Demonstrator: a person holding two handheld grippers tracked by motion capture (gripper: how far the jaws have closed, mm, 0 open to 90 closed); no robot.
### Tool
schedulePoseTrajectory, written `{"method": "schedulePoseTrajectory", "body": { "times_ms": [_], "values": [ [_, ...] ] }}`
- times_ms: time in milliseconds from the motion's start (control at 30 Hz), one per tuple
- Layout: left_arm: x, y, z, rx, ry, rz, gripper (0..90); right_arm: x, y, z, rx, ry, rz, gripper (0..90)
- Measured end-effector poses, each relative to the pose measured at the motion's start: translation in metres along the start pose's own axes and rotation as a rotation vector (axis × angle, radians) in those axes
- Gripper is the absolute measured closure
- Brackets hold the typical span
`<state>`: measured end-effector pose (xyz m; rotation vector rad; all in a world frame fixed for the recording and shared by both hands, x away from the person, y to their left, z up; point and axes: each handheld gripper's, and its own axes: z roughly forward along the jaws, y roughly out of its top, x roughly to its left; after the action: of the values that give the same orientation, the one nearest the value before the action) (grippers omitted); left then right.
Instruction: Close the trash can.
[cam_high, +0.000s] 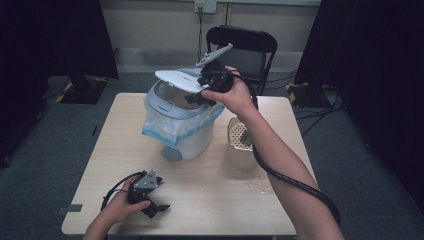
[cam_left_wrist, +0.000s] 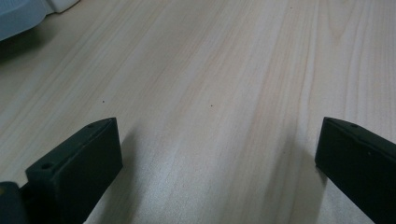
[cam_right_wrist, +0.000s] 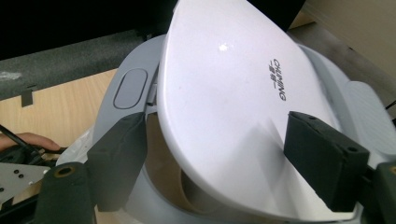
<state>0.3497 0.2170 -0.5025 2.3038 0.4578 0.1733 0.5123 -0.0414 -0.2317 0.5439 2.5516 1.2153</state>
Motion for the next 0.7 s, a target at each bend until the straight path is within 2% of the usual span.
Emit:
{"method": "schedulePoseTrajectory", "body": {
  "times_ms": [300,467,567,700],
  "values": [
    [0.0,0.0,0.0,0.002,0.002,0.001,0.0,0.007,-0.005,0.007,0.001,0.038,0.01,21.4],
    [0.0,0.0,0.0,0.003,0.001,0.003,0.0,0.009,-0.006,0.011,0.02,0.057,0.009,22.8],
    [0.0,0.0,0.0,0.002,0.001,0.003,0.0,0.009,-0.008,0.013,0.025,0.069,0.009,27.5],
    [0.0,0.0,0.0,0.002,0.001,0.003,0.0,0.008,-0.009,0.014,0.003,0.086,0.046,34.1]
  ]
}}
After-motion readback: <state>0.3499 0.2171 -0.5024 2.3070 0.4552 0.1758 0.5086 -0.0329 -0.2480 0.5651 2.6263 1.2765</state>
